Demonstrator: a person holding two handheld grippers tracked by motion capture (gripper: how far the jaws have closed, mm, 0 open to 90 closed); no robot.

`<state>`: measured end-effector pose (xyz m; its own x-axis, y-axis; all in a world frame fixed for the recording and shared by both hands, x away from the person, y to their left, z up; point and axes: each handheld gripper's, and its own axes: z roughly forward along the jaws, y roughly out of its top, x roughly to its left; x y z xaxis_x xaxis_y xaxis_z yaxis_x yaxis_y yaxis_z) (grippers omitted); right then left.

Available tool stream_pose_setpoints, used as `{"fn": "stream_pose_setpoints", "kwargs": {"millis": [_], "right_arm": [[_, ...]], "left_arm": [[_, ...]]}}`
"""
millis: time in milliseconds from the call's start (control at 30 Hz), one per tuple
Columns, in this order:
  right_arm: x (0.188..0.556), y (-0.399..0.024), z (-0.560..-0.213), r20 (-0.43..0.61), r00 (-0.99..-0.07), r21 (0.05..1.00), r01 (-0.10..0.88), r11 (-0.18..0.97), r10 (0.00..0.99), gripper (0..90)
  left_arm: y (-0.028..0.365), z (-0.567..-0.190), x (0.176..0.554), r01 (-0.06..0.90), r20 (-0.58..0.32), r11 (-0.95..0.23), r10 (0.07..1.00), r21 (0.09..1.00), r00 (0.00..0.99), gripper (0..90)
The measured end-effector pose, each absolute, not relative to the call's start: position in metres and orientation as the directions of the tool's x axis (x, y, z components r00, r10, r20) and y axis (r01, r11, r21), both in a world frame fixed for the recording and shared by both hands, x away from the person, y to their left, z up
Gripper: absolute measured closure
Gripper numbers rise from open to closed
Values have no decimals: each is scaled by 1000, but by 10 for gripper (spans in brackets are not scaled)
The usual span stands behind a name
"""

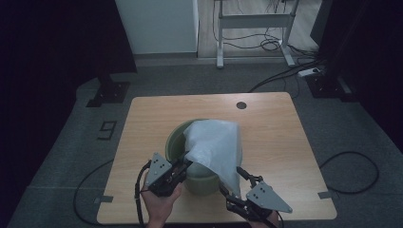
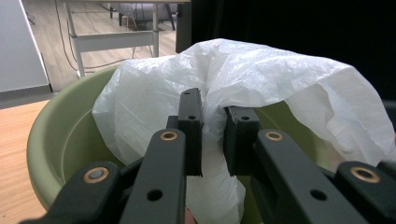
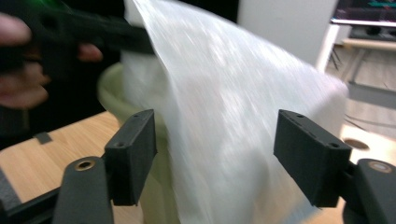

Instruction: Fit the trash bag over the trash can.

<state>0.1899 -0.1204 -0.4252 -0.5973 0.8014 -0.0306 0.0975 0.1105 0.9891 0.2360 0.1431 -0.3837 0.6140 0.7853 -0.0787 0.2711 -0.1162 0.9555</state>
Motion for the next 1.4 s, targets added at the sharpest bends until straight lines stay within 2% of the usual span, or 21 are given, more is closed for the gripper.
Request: {"fn": "stream_pose_setpoints", "kwargs": {"millis": [200, 300, 400, 533, 667, 767, 1167, 1333, 1400], "right_arm": [[191, -125, -449, -19, -542, 982, 147, 116, 840, 273], [195, -126, -458, -22, -514, 978, 169, 126, 858, 315], [199, -131, -467, -26, -476, 979, 164, 118, 879, 502], [206, -140, -469, -25, -434, 979, 172, 110, 900, 669], [213, -149, -459, -42, -381, 984, 143, 104, 924, 785], [220, -158, -443, -37, -346, 991, 110, 80, 938, 838], [228, -171, -366, 28, -337, 996, -70, -55, 941, 877], [228, -161, -348, 30, -377, 992, -104, -75, 926, 877], [228, -157, -346, 21, -388, 991, -114, -71, 922, 877]], "left_arm": [[144, -382, 237, 271, -86, -106, 786, 957, 612, 783], [146, -381, 236, 267, -84, -106, 786, 958, 612, 784], [146, -381, 236, 268, -83, -107, 786, 958, 613, 784], [146, -382, 236, 268, -79, -117, 779, 956, 622, 783], [144, -382, 235, 267, -72, -130, 769, 955, 635, 783], [141, -382, 234, 264, -65, -144, 759, 954, 648, 783], [126, -383, 233, 257, -55, -174, 720, 951, 692, 779], [121, -384, 230, 258, -56, -188, 700, 948, 712, 765], [122, -386, 229, 258, -60, -187, 690, 948, 722, 729]]}}
